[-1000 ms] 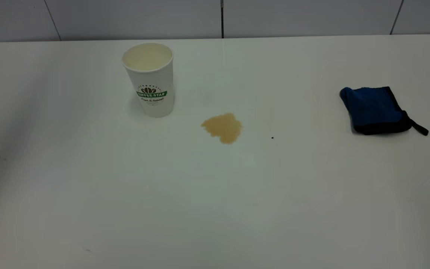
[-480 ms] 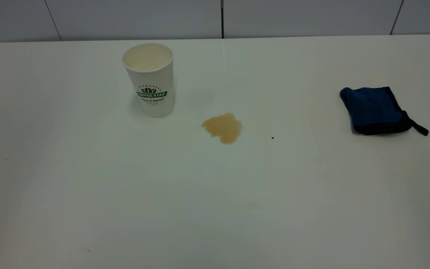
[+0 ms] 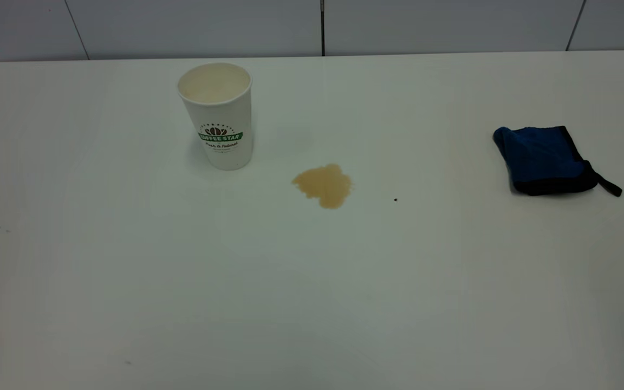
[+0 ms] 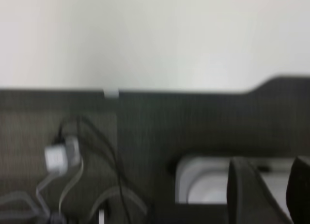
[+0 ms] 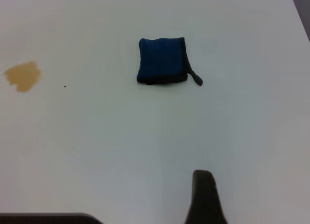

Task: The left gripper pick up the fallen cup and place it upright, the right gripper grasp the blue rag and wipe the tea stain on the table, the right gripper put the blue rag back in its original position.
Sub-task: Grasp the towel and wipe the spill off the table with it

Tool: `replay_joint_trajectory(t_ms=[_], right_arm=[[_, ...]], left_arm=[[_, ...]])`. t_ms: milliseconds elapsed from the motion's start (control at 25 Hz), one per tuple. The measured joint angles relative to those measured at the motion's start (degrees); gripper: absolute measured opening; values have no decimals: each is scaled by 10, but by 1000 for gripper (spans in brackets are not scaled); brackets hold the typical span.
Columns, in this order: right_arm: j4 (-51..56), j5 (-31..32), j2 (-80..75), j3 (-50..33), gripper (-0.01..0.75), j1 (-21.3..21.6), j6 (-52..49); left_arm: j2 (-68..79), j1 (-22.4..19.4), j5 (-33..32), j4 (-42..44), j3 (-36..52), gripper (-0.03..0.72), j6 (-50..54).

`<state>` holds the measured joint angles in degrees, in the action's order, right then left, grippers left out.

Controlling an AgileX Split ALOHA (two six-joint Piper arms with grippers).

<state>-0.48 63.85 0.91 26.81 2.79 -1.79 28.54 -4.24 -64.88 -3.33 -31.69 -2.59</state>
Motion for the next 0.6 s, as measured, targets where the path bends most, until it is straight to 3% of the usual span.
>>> replay_joint_trajectory(t_ms=[600], right_arm=[[0, 0, 0, 0, 580, 0, 0]], left_arm=[[-284, -2, 2, 23, 28, 241, -1]])
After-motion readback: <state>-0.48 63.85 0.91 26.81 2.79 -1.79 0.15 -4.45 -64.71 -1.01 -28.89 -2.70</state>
